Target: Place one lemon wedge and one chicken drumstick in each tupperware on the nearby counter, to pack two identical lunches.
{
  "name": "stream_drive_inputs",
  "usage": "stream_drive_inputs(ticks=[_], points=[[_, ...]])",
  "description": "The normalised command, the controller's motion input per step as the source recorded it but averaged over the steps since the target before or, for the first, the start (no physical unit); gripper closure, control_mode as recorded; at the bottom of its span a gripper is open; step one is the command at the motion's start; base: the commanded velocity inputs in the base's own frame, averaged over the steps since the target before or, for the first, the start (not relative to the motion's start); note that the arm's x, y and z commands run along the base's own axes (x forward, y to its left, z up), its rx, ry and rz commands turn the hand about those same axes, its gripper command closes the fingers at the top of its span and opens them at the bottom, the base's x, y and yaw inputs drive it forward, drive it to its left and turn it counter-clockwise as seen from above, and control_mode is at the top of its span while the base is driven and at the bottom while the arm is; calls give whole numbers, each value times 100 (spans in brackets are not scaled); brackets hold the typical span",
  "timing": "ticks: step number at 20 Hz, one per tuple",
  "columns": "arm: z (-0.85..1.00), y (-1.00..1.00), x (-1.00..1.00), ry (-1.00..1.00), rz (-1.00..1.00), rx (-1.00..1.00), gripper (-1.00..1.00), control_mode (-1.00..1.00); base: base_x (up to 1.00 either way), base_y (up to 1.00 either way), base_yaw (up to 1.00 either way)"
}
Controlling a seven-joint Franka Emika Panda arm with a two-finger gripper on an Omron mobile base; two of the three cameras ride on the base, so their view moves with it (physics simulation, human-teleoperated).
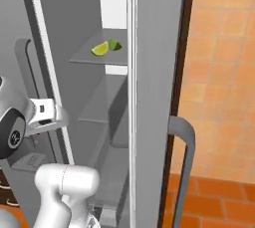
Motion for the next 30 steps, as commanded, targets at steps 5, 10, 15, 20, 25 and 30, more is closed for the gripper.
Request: stream_drive_inputs(ticks=[5, 10, 15, 20, 25, 30], points=[[0, 0, 0, 0, 0, 0, -100, 100, 1, -47, 13], [0, 0, 0, 0, 0, 0, -100, 100, 0, -36, 11], [0, 4, 16, 0, 0, 0, -100, -100, 11, 2, 1], [14, 18, 14, -17, -7, 0, -100, -100, 0, 0, 0], [65, 12, 9, -42, -23, 6, -100, -100, 0, 0, 0], [72, -11, 0, -30, -32, 27, -100, -100, 0, 0, 0]])
